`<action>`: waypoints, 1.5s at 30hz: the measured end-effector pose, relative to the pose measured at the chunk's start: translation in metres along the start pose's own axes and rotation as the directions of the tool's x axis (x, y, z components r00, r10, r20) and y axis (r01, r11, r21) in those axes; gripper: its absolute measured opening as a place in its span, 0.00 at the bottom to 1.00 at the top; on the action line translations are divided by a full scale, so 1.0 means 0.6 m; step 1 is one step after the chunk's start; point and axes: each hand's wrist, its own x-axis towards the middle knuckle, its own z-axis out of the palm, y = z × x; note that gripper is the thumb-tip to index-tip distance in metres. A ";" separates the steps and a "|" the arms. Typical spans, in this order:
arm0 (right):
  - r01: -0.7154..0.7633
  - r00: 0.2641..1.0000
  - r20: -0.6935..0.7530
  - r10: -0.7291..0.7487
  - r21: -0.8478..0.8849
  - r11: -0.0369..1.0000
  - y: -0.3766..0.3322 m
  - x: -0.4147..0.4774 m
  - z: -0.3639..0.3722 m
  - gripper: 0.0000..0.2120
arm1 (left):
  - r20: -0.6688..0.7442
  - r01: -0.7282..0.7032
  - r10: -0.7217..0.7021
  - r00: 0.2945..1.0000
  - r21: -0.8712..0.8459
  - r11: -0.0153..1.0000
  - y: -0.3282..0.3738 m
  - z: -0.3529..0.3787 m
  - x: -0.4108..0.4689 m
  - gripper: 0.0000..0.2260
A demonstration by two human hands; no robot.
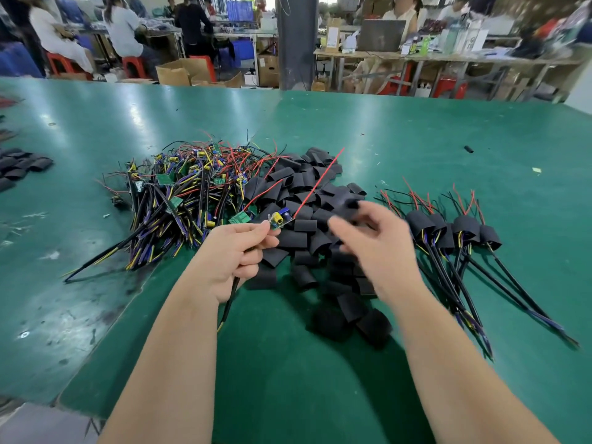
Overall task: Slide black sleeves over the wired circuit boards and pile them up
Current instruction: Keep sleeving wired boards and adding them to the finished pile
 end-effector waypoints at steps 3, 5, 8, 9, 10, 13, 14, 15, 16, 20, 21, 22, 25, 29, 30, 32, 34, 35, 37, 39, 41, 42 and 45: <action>-0.179 0.960 -0.061 0.273 0.617 0.767 -0.007 0.015 -0.037 0.10 | 0.170 0.017 -0.016 0.985 -0.001 1.000 0.006 0.001 -0.011 0.09; -0.228 0.911 -0.001 0.413 0.833 0.504 -0.014 0.015 -0.058 0.12 | 0.258 0.017 -0.026 0.966 0.037 0.999 0.007 0.007 -0.018 0.09; -0.235 0.877 0.042 0.479 0.906 0.352 -0.019 0.012 -0.070 0.16 | 0.298 0.016 -0.047 0.953 0.107 0.994 0.008 0.013 -0.022 0.09; -0.239 0.880 0.059 0.472 0.913 0.331 -0.021 0.011 -0.069 0.17 | 0.298 0.016 -0.052 0.953 0.123 0.992 0.008 0.015 -0.023 0.09; -0.246 0.884 0.081 0.461 0.918 0.310 -0.023 0.011 -0.067 0.17 | 0.298 0.017 -0.056 0.953 0.134 0.991 0.008 0.015 -0.024 0.09; -0.270 0.896 0.138 0.423 0.925 0.268 -0.031 0.007 -0.060 0.18 | 0.292 0.021 -0.065 0.954 0.151 0.988 0.006 0.015 -0.024 0.09; -0.271 0.899 0.145 0.413 0.925 0.265 -0.033 0.006 -0.059 0.18 | 0.286 0.021 -0.065 0.956 0.154 0.988 0.006 0.015 -0.023 0.09; -0.271 0.903 0.149 0.404 0.926 0.263 -0.035 0.005 -0.059 0.17 | 0.281 0.023 -0.066 0.957 0.155 0.988 0.006 0.015 -0.022 0.09; -0.270 0.905 0.151 0.398 0.926 0.265 -0.037 0.004 -0.059 0.17 | 0.277 0.024 -0.066 0.959 0.155 0.988 0.006 0.015 -0.022 0.09; -0.266 0.908 0.139 0.395 0.920 0.287 -0.040 0.004 -0.061 0.19 | 0.284 0.016 -0.076 0.956 0.207 0.978 0.007 0.017 -0.022 0.10; -0.261 0.909 0.129 0.397 0.918 0.297 -0.041 0.004 -0.061 0.20 | 0.291 0.014 -0.083 0.953 0.232 0.973 0.007 0.018 -0.023 0.11; -0.254 0.909 0.118 0.399 0.916 0.309 -0.041 0.004 -0.062 0.19 | 0.293 0.014 -0.090 0.952 0.253 0.967 0.007 0.018 -0.024 0.11; -0.233 0.914 0.077 0.398 0.904 0.360 -0.040 0.004 -0.063 0.16 | 0.268 0.034 -0.111 0.957 0.276 0.960 0.007 0.017 -0.024 0.12; -0.206 0.931 0.053 0.361 0.893 0.401 -0.040 0.006 -0.065 0.15 | 0.243 0.054 -0.137 0.960 0.319 0.946 0.005 0.016 -0.023 0.15; -0.204 0.934 0.053 0.353 0.891 0.405 -0.040 0.006 -0.066 0.15 | 0.241 0.058 -0.144 0.960 0.331 0.942 0.005 0.016 -0.023 0.15; -0.203 0.932 0.045 0.360 0.888 0.412 -0.039 0.007 -0.067 0.18 | 0.244 0.060 -0.152 0.958 0.347 0.936 0.004 0.016 -0.023 0.15; -0.212 0.921 0.037 0.388 0.882 0.420 -0.036 0.008 -0.067 0.20 | 0.249 0.060 -0.155 0.956 0.349 0.935 0.005 0.016 -0.022 0.15; -0.221 0.915 0.035 0.402 0.877 0.427 -0.035 0.009 -0.067 0.21 | 0.251 0.059 -0.155 0.956 0.350 0.935 0.004 0.015 -0.022 0.14; -0.233 0.914 0.040 0.403 0.866 0.443 -0.034 0.009 -0.065 0.25 | 0.255 0.055 -0.153 0.955 0.355 0.933 0.004 0.015 -0.021 0.14; -0.242 0.924 0.057 0.377 0.853 0.463 -0.034 0.009 -0.063 0.23 | 0.249 0.054 -0.150 0.957 0.354 0.934 0.004 0.016 -0.021 0.15; -0.261 0.944 0.098 0.316 0.809 0.526 -0.035 0.008 -0.061 0.14 | 0.229 0.053 -0.136 0.964 0.336 0.940 0.004 0.017 -0.021 0.16; -0.272 0.953 0.131 0.275 0.771 0.575 -0.035 0.006 -0.059 0.10 | 0.220 0.051 -0.125 0.967 0.314 0.948 0.003 0.018 -0.020 0.16; -0.302 0.949 0.272 0.159 0.638 0.708 -0.034 -0.003 -0.044 0.11 | 0.223 0.038 -0.084 0.971 0.201 0.979 0.001 0.022 -0.017 0.15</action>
